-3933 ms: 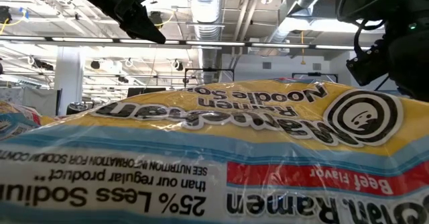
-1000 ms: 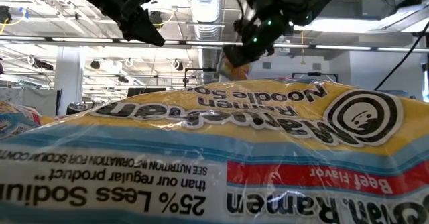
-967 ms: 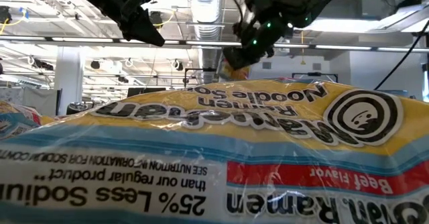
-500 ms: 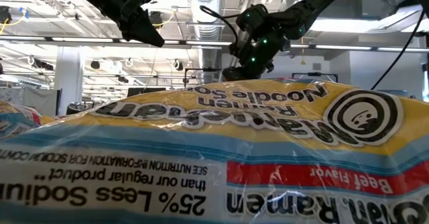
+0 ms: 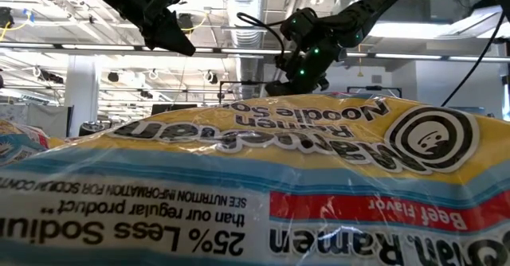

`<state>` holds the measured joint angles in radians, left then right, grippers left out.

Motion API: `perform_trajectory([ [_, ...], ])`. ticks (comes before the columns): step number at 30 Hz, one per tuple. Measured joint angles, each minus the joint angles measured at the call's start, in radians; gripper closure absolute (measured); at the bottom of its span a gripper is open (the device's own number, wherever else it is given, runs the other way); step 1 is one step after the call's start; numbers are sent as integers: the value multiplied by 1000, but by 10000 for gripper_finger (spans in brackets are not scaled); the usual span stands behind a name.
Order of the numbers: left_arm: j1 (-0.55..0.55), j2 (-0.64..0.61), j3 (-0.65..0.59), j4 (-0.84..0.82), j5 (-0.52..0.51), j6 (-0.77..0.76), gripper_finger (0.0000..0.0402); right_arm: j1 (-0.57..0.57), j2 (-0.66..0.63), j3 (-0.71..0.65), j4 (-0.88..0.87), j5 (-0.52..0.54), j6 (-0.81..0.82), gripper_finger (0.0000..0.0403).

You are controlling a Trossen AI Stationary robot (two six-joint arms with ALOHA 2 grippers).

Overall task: Sort Maruchan noodles
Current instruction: Put the blue noodle pack into the white bin, then put the red noodle pack into the yellow bin

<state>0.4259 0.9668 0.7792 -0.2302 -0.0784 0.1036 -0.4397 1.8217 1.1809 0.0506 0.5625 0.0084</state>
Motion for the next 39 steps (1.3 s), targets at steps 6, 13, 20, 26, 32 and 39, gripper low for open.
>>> perform_trajectory([
  [6, 0, 0, 0, -5, 0, 0, 288, -9, 0, 0, -12, -3, 11, 399],
  [13, 0, 0, 0, -22, 0, 0, 287, -29, 0, 0, -13, -11, 11, 379],
  [20, 0, 0, 0, -23, 0, 0, 287, -34, 0, 0, -13, -12, 11, 339],
  [26, 0, 0, 0, -23, 0, 7, 287, -34, 0, 0, -12, -19, 11, 335],
  [32, 0, 0, 0, -27, 0, 7, 287, -34, 0, 0, -12, -25, 11, 335],
  [39, 0, 0, 0, -27, 0, 7, 287, -22, -4, 0, -12, -138, 10, 334],
])
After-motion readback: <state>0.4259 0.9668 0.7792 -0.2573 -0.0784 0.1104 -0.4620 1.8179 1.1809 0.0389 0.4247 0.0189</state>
